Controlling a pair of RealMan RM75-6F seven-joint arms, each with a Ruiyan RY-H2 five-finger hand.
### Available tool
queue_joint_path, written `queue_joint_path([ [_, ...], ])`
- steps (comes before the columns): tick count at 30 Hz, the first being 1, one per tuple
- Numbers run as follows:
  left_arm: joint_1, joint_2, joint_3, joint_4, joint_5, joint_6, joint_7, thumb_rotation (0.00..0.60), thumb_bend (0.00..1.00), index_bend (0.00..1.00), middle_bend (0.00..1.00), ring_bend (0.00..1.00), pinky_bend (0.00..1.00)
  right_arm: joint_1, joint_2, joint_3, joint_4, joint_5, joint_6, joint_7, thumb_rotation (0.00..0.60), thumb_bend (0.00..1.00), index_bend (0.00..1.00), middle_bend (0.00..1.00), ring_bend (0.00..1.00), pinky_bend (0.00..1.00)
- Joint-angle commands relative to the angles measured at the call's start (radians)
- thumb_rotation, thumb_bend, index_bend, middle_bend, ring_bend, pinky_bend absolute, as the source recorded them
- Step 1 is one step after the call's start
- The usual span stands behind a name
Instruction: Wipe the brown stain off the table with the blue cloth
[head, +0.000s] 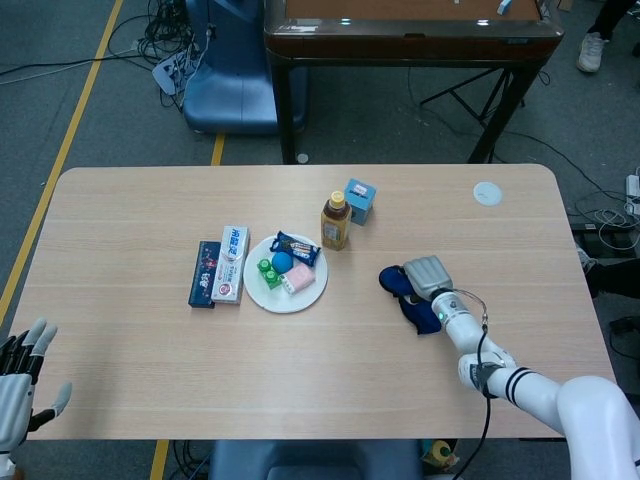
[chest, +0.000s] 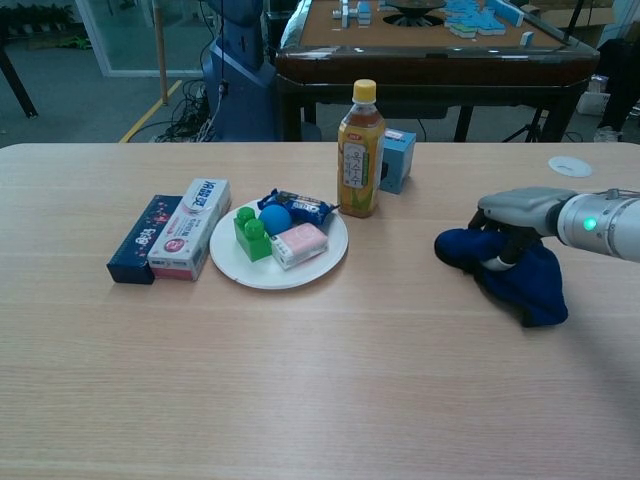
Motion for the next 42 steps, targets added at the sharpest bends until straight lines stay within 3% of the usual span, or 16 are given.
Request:
queue_joint_path([
  [1,0.001,0.000,0.000,0.001,0.001,0.002,-0.001,0.600,0.32,0.05,0.00,0.00,0.00,-0.004,0.029,-0.020,-0.095,-0.062,0.024,0.027,0.600,0.61,0.66,0.64,0.60,0.69],
  [10,0.001,0.000,0.000,0.006,-0.002,-0.001,-0.006,0.600,0.32,0.05,0.00,0.00,0.00,-0.023,0.080,-0.061,-0.216,-0.146,0.058,0.067,0.600,0.61,0.66,0.64,0.61,0.69],
  [32,-0.002,-0.006,0.000,0.015,-0.002,-0.009,-0.016,0.600,0.32,0.05,0.00,0.00,0.00,-0.043,0.079,-0.051,0.014,0.031,0.028,0.028,0.600,0.61,0.67,0.65,0.60,0.69],
  [37,-0.002,-0.007,0.001,0.015,0.001,-0.010,-0.015,0.600,0.32,0.05,0.00,0.00,0.00,-0.047,0.098,-0.063,-0.042,0.010,0.039,0.019,0.600,0.61,0.67,0.65,0.60,0.69],
  [42,-0.002,-0.005,0.002,0.015,0.004,-0.008,-0.018,0.600,0.32,0.05,0.00,0.00,0.00,-0.054,0.135,-0.078,-0.167,-0.049,0.058,0.035,0.600,0.61,0.67,0.65,0.61,0.69],
])
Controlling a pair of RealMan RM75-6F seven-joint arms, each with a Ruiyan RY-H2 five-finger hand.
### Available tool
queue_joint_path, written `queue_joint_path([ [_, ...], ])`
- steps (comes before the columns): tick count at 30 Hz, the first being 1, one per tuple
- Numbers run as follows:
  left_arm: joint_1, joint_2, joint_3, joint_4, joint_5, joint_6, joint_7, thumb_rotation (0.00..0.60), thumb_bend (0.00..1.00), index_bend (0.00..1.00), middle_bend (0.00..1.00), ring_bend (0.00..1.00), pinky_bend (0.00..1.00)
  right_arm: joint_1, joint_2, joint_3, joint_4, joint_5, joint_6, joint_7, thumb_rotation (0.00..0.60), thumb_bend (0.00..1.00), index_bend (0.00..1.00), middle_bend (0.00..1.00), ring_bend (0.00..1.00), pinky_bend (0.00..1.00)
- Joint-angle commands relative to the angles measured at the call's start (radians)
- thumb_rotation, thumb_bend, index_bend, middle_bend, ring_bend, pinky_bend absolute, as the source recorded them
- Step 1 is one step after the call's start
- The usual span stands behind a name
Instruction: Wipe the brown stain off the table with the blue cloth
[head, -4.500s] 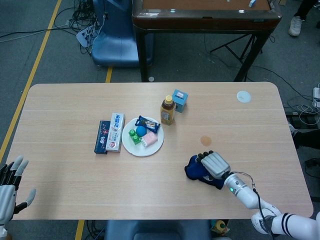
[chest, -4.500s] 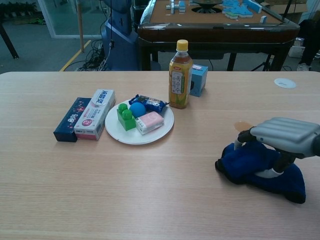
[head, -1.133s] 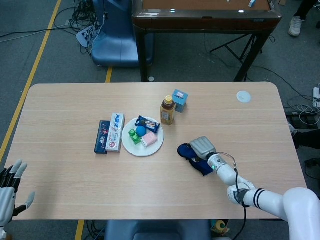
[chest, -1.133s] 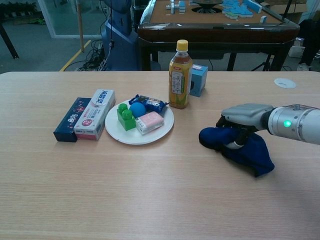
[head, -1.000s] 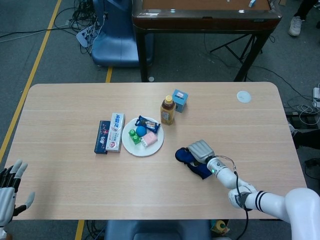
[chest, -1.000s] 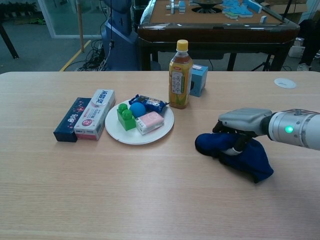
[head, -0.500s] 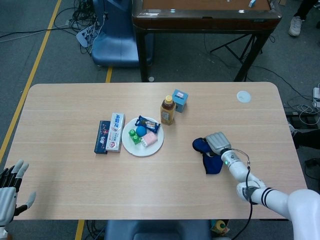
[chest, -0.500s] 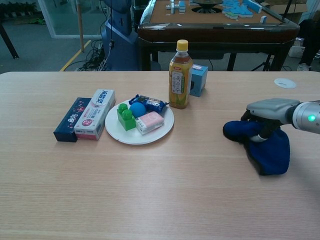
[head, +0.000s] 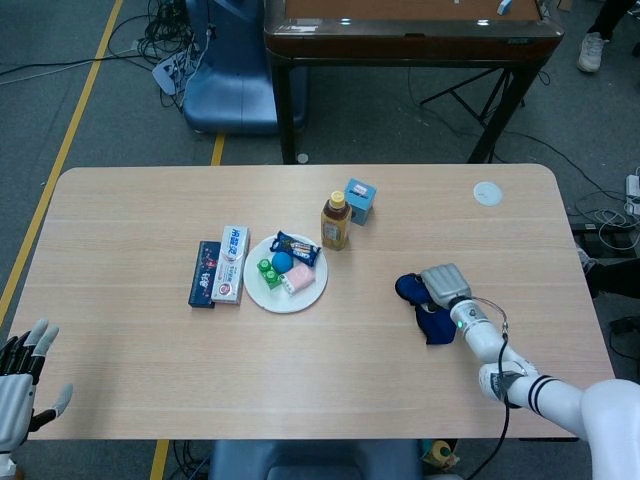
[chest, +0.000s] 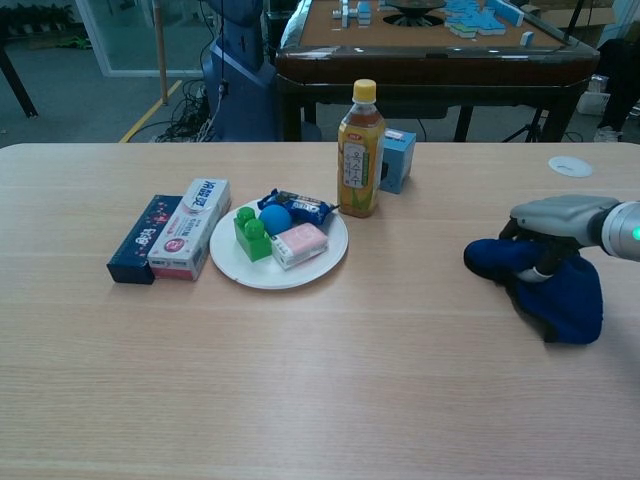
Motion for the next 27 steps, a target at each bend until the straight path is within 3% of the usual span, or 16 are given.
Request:
queue_joint_path([
  [1,0.000,0.001,0.000,0.001,0.000,0.001,-0.001,0.600,0.32,0.05,0.00,0.00,0.00,-0.007,0.036,-0.016,-0.102,-0.056,0.017,0.016,0.600,0.61,0.67,0.65,0.61,0.69],
  [7,0.002,0.002,0.000,0.002,-0.001,0.003,-0.004,0.600,0.32,0.05,0.00,0.00,0.00,-0.013,0.080,-0.035,-0.247,-0.149,0.045,0.044,0.600,0.61,0.67,0.65,0.61,0.69],
  [13,0.003,0.007,-0.002,0.001,0.000,0.008,-0.007,0.600,0.32,0.05,0.00,0.00,0.00,-0.031,0.147,-0.038,-0.421,-0.296,0.139,0.112,0.600,0.61,0.67,0.65,0.60,0.69],
  [22,0.000,0.008,-0.002,-0.006,0.007,0.008,-0.001,0.600,0.32,0.05,0.00,0.00,0.00,-0.048,0.195,-0.041,-0.513,-0.415,0.240,0.164,0.600,0.60,0.66,0.62,0.60,0.69],
  [25,0.001,0.009,-0.002,-0.008,0.006,0.008,0.001,0.600,0.32,0.05,0.00,0.00,0.00,-0.050,0.203,-0.052,-0.520,-0.428,0.243,0.161,0.600,0.51,0.52,0.51,0.50,0.62],
  [27,0.001,0.009,-0.002,-0.008,0.005,0.007,0.003,0.600,0.32,0.05,0.00,0.00,0.00,-0.054,0.209,-0.061,-0.526,-0.438,0.250,0.156,0.600,0.33,0.27,0.31,0.35,0.48],
])
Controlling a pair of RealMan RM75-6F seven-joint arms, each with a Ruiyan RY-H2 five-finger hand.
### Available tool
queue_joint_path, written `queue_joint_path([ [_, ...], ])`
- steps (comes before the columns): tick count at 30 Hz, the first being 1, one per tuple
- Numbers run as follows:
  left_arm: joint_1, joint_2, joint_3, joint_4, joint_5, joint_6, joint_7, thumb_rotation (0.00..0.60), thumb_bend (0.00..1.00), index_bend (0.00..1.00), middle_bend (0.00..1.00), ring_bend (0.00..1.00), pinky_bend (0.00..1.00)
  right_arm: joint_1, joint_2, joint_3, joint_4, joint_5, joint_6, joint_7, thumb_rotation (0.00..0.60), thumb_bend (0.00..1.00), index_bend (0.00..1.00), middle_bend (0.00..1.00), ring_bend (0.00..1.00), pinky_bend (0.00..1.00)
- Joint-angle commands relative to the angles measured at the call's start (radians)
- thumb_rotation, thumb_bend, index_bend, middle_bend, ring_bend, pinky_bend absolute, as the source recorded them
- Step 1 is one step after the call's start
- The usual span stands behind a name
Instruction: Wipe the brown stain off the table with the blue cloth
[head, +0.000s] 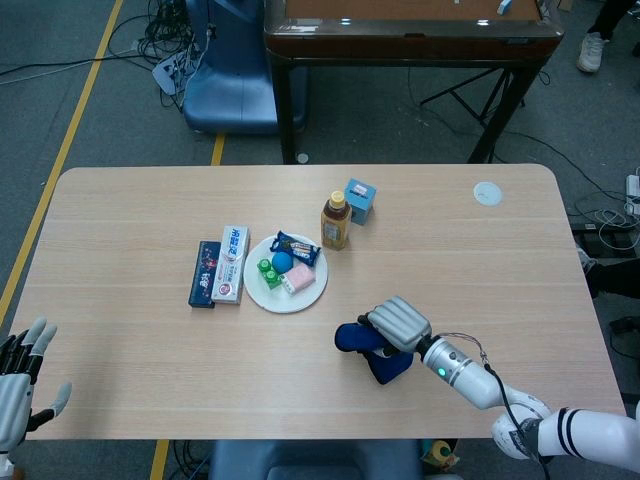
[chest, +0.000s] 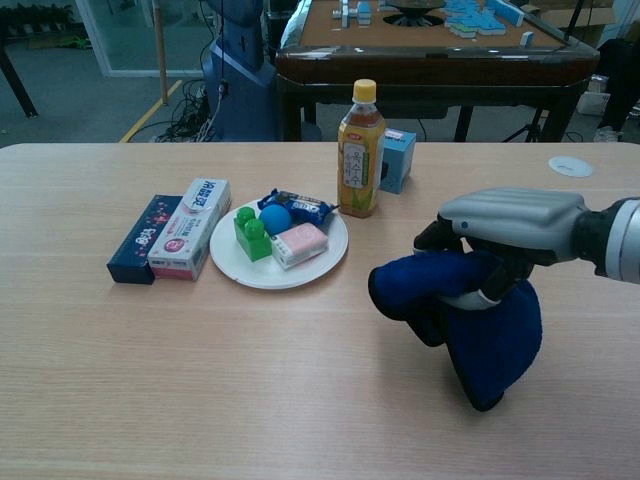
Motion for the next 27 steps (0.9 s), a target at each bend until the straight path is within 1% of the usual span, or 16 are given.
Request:
queue_joint_path([
  [1,-0.001,0.000,-0.001,-0.001,-0.001,-0.001,0.001,0.600,0.32,0.05,0.00,0.00,0.00,-0.009,0.008,-0.011,-0.008,-0.016,0.017,-0.006,0.600,0.25,0.16,0.22,0.28,0.41],
  [2,-0.001,0.000,-0.001,-0.001,-0.001,-0.002,0.002,0.600,0.32,0.05,0.00,0.00,0.00,-0.014,0.010,-0.011,-0.011,-0.021,0.029,-0.006,0.600,0.16,0.06,0.13,0.21,0.34],
  [3,-0.002,-0.001,-0.001,-0.001,0.000,-0.003,0.002,0.600,0.32,0.05,0.00,0.00,0.00,-0.018,0.012,-0.012,-0.014,-0.025,0.040,-0.006,0.600,0.09,0.01,0.07,0.14,0.28],
  [6,-0.005,-0.002,-0.001,-0.002,-0.002,-0.008,0.006,0.600,0.32,0.05,0.00,0.00,0.00,-0.036,0.025,-0.010,-0.026,-0.041,0.084,0.000,0.600,0.00,0.00,0.00,0.06,0.19],
  [10,-0.007,-0.001,-0.004,-0.003,-0.004,-0.009,0.007,0.600,0.32,0.05,0.00,0.00,0.00,-0.059,0.057,-0.008,-0.045,-0.048,0.131,0.002,0.600,0.00,0.00,0.00,0.05,0.18],
  [13,-0.010,0.000,-0.007,-0.004,-0.005,-0.012,0.008,0.600,0.32,0.05,0.00,0.00,0.00,-0.093,0.093,-0.003,-0.070,-0.027,0.179,-0.024,0.600,0.00,0.00,0.01,0.05,0.18],
  [19,-0.022,-0.002,-0.012,0.000,-0.010,-0.025,0.007,0.600,0.32,0.05,0.00,0.00,0.00,-0.183,0.176,-0.012,-0.145,0.035,0.278,-0.077,0.600,0.11,0.00,0.09,0.05,0.18],
  [23,-0.034,-0.009,-0.016,0.005,-0.008,-0.039,0.008,0.600,0.32,0.05,0.00,0.00,0.00,-0.256,0.234,-0.034,-0.186,0.054,0.358,-0.102,0.600,0.13,0.00,0.11,0.05,0.18],
  [27,-0.044,-0.015,-0.021,0.013,-0.006,-0.047,0.005,0.600,0.32,0.05,0.00,0.00,0.00,-0.325,0.267,-0.048,-0.197,0.050,0.452,-0.148,0.600,0.13,0.00,0.12,0.05,0.18],
])
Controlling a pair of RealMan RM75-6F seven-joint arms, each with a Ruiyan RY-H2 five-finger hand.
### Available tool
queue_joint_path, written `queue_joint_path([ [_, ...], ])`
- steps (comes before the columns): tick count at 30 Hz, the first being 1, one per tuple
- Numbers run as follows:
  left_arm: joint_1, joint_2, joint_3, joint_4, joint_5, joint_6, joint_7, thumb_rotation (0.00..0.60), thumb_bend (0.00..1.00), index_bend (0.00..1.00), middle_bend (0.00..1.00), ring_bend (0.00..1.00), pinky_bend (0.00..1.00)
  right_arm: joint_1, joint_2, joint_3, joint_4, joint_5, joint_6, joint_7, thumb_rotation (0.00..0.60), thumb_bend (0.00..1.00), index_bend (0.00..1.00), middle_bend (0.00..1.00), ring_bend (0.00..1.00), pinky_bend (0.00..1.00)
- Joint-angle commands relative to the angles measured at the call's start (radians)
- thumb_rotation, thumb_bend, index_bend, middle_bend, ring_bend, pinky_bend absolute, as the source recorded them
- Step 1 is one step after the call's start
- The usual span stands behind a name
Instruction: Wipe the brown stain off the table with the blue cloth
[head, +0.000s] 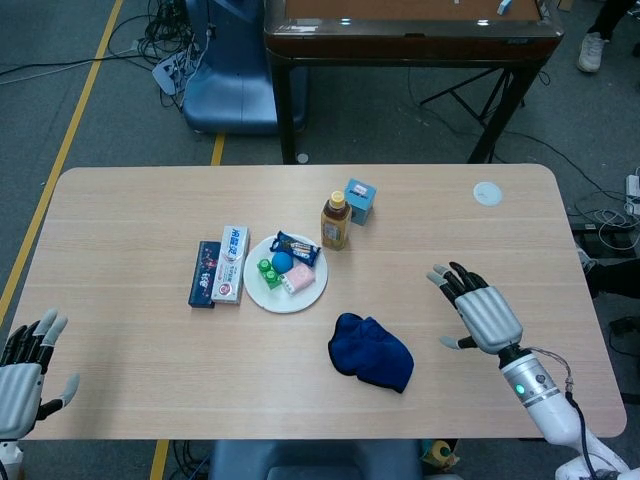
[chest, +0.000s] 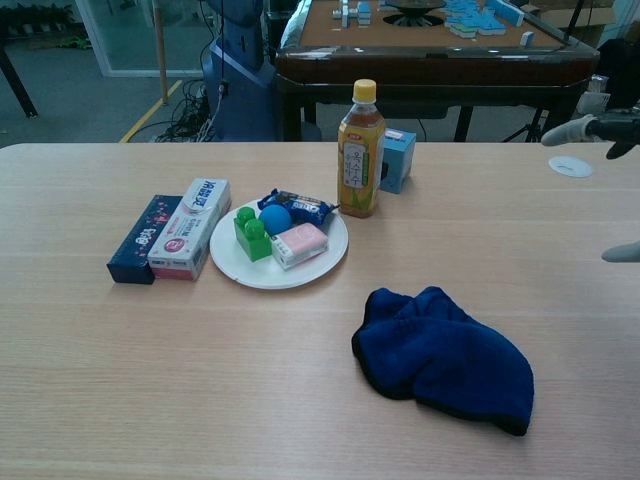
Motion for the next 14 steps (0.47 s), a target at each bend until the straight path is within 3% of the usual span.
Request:
queue_joint_path([
  [1,-0.004,-0.003,-0.003,0.004,0.000,-0.003,-0.001,0.600,0.32,0.05,0.00,0.00,0.00,-0.077,0.039,-0.019,-0.020,0.003,0.097,-0.045,0.600,0.13,0.00,0.13,0.05,0.18],
  [14,-0.016,-0.010,-0.006,0.014,-0.003,-0.008,-0.009,0.600,0.32,0.05,0.00,0.00,0.00,-0.216,0.069,-0.032,0.001,-0.030,0.237,-0.026,0.600,0.13,0.00,0.15,0.06,0.18],
])
